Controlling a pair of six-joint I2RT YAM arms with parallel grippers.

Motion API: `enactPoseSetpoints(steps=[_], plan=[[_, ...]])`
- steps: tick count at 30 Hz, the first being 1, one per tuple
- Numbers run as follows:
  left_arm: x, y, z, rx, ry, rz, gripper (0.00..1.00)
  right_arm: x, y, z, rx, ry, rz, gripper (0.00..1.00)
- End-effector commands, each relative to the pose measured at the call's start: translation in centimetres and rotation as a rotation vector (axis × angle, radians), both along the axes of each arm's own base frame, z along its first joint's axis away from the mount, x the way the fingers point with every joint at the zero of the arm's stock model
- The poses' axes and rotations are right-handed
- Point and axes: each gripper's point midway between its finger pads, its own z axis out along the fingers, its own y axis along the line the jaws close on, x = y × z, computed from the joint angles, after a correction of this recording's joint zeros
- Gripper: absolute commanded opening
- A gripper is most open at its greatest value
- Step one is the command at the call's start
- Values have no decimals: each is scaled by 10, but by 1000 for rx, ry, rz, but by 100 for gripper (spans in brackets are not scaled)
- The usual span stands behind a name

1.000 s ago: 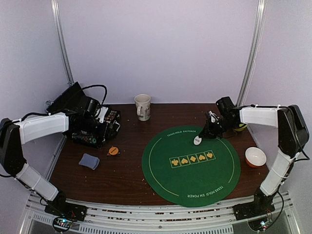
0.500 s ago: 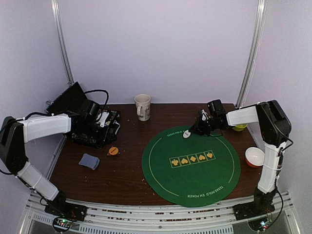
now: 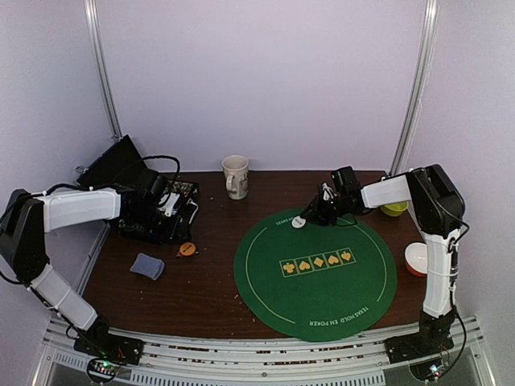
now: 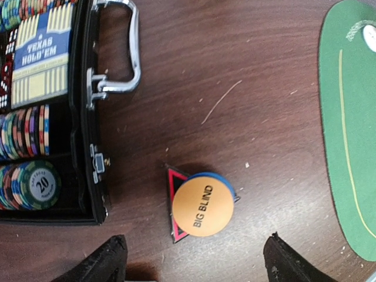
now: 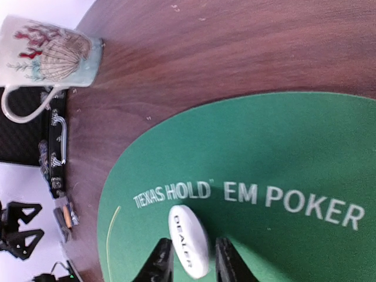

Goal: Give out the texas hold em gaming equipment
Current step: Place the dealer button on the poker table mat, then pick up the big blind button from the center of the board.

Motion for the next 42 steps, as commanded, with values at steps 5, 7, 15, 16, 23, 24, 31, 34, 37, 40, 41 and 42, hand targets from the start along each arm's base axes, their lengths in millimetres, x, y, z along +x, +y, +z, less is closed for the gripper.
enactPoseSetpoints(steps=[5, 7, 15, 16, 23, 24, 31, 34, 37, 40, 41, 42], plan=[[2, -2, -22, 24, 60, 7, 84, -7, -25, 20, -295, -73, 19, 45], [5, -9, -21, -2, 53, -8, 82, -9, -24, 28, -342, -97, 34, 47], [6, -12, -43, 5, 92, -13, 77, -17, -7, 50, -408, -163, 90, 49], [8, -12, -45, 6, 90, -13, 77, -18, -3, 52, -411, -168, 95, 49], [21, -17, -49, -4, 66, -9, 76, -37, 83, 83, -280, -277, 260, 48], [19, -19, -51, -13, 71, -15, 75, -45, 106, 89, -200, -292, 300, 48], [16, -25, -57, -51, 84, -28, 59, -78, 231, 98, 236, -224, 430, 43], [14, -24, -59, -47, 91, -28, 58, -84, 264, 86, 296, -196, 455, 41], [11, -17, -63, -28, 98, -18, 58, -89, 289, 74, 361, -156, 468, 39], [9, -14, -61, -30, 90, -13, 58, -90, 308, 63, 413, -114, 477, 35], [9, -13, -59, -32, 86, -10, 58, -90, 312, 59, 417, -104, 479, 34], [9, -12, -56, -37, 78, -5, 58, -91, 316, 52, 417, -93, 478, 33]])
